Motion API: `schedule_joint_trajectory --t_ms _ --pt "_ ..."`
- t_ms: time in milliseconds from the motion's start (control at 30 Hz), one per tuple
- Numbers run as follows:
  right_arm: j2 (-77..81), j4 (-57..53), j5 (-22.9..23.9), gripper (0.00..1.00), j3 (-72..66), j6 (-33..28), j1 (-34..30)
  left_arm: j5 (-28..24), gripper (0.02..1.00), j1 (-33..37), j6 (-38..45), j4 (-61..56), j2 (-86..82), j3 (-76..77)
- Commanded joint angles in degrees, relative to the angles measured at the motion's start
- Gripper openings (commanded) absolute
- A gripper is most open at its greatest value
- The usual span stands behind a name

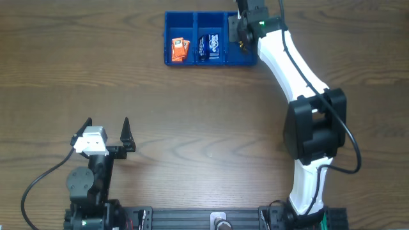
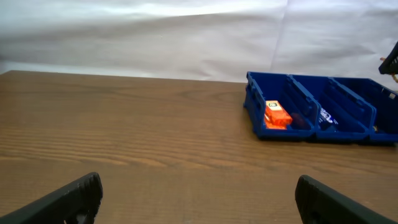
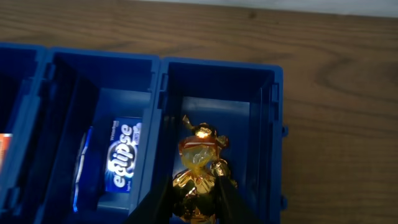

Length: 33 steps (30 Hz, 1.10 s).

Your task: Sort Candies Into Trays

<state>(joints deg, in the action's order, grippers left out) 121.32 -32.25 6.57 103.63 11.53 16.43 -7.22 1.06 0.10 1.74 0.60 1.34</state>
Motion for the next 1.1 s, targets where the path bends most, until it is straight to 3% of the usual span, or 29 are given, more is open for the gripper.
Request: schedule_joint_trajectory --t_ms 33,167,400,500,767,967,1100 --pt "0.22 0.96 1.36 0.123 0.61 0.63 0.87 -1.33 0.998 0.02 0.59 1.97 -0.35 -1.07" --pt "0.28 0.94 1.33 0.143 0.61 0.66 0.9 -1.33 0.996 0.02 0.59 1.97 -0.35 -1.07" --pt "0.26 1.2 1.33 0.623 0.61 0.63 1.14 -1.33 0.998 0.02 0.59 1.97 -0.35 -1.07" --pt "0.2 1.64 1.36 0.744 0.61 0.63 0.94 -1.33 0.998 0.02 0.59 1.97 -0.35 -1.07" --pt "-7.23 -2.71 5.4 0.796 0.7 -1.03 0.98 -1.33 0.998 0.02 0.59 1.97 -0.35 -1.07" --pt "-18.16 -8.81 5.49 0.82 -1.75 -7.06 -3.45 -1.33 0.998 0.02 0.59 1.97 -0.35 -1.07" --pt "-29.38 -7.1 6.47 0.886 -10.21 -7.17 -7.69 -1.33 0.998 0.02 0.59 1.97 -0.35 -1.07"
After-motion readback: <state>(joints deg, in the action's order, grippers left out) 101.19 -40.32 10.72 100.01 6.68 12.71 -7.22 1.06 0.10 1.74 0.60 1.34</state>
